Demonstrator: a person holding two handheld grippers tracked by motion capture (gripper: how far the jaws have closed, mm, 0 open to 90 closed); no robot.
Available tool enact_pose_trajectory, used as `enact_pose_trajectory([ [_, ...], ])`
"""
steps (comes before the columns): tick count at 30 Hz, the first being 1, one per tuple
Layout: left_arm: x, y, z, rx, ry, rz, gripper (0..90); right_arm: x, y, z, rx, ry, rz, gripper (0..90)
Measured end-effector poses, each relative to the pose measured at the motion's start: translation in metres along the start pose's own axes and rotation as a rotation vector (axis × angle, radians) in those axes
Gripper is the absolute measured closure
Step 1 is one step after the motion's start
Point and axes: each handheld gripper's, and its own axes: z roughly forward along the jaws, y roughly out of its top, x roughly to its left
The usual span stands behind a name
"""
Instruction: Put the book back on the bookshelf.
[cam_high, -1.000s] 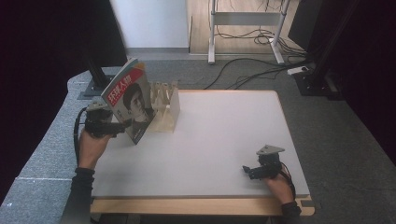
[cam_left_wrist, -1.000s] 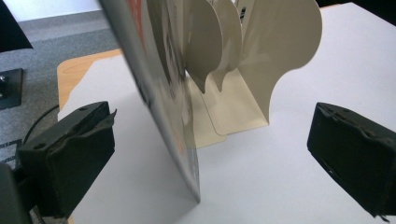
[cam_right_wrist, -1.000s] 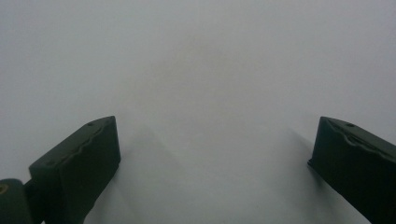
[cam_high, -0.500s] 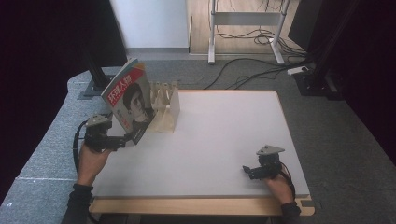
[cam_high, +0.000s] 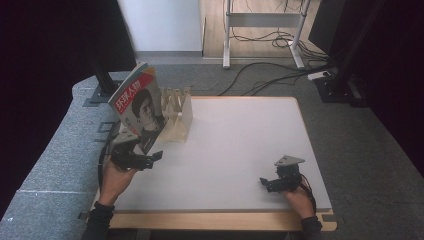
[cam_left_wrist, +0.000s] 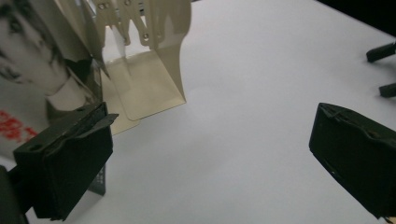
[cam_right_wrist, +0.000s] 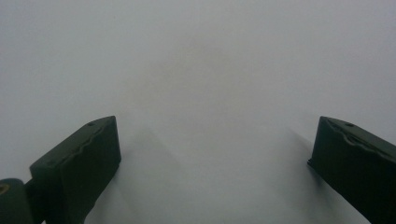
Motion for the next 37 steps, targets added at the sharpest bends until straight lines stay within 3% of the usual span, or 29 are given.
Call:
enact_pose_trajectory([
  [10,-0.022,-0.019,0.046,0.034,-0.085,0.029,0.0,0.0,0.0,0.0,0.0,0.0,0.0,0.8],
  [19,-0.031,-0.052,0.08,0.102,-0.067,0.054,0.0,0.0,0.0,0.0,-0.001,-0.001,0.002,0.8],
  [22,-0.034,-0.065,0.091,0.14,-0.059,0.061,0.0,0.0,0.0,0.0,0.001,0.0,0.001,0.7],
  [26,-0.037,-0.078,0.107,0.226,-0.044,0.089,0.0,0.0,0.0,0.0,0.001,0.0,0.001,0.7],
  [37,-0.037,-0.079,0.108,0.228,-0.047,0.084,0.0,0.001,-0.001,0.0,-0.002,-0.003,0.0,0.5],
])
